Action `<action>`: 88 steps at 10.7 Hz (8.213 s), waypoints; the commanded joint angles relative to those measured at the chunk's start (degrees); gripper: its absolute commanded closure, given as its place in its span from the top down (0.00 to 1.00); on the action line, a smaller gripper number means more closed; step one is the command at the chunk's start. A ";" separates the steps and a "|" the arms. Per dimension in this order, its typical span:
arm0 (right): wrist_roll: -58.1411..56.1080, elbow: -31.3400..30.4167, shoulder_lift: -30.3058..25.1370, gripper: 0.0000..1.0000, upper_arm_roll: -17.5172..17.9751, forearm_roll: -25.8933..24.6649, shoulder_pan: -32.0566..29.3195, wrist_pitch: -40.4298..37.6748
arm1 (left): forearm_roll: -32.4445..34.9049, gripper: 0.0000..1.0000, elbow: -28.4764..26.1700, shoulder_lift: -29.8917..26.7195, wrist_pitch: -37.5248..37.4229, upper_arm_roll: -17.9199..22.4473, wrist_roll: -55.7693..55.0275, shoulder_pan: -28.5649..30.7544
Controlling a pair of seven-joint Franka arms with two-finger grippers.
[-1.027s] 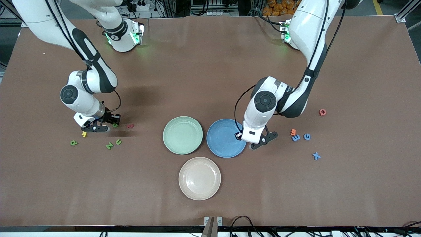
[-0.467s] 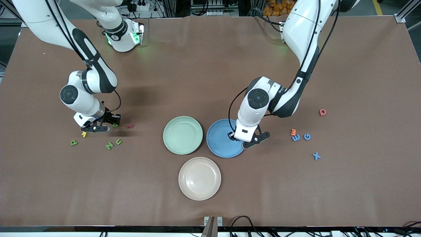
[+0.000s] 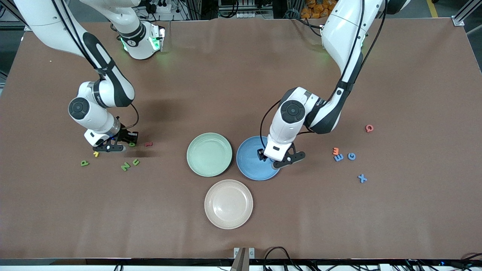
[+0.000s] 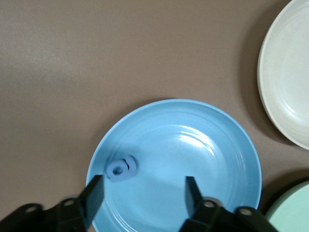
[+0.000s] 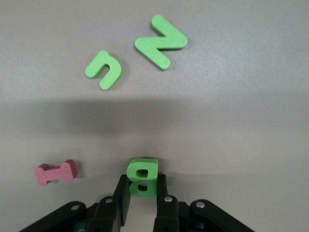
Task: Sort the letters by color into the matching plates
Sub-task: 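Place the blue a on the blue plate with the left gripper, then carry the green B to the green plate while the left gripper returns, then release B on the green plate while the left gripper reaches the blue m, then carry the blue m to the blue plate while the right gripper reaches Z, then grasp the green Z with the right gripper while the left gripper returns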
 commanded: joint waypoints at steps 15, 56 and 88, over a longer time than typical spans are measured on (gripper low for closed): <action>10.68 22.11 -3.27 0.20 3.91 1.01 16.41 -26.02 | 1.57 1.00 -6.54 -6.38 -11.09 0.27 25.84 21.33; 27.62 33.98 10.44 1.00 -12.09 10.24 7.28 -24.27 | 1.31 0.00 -15.00 -7.88 0.34 -2.10 6.71 20.56; 37.50 22.29 14.58 0.28 -12.00 10.24 11.41 -5.27 | 2.01 1.00 -8.48 -8.40 -11.27 -1.75 19.56 20.71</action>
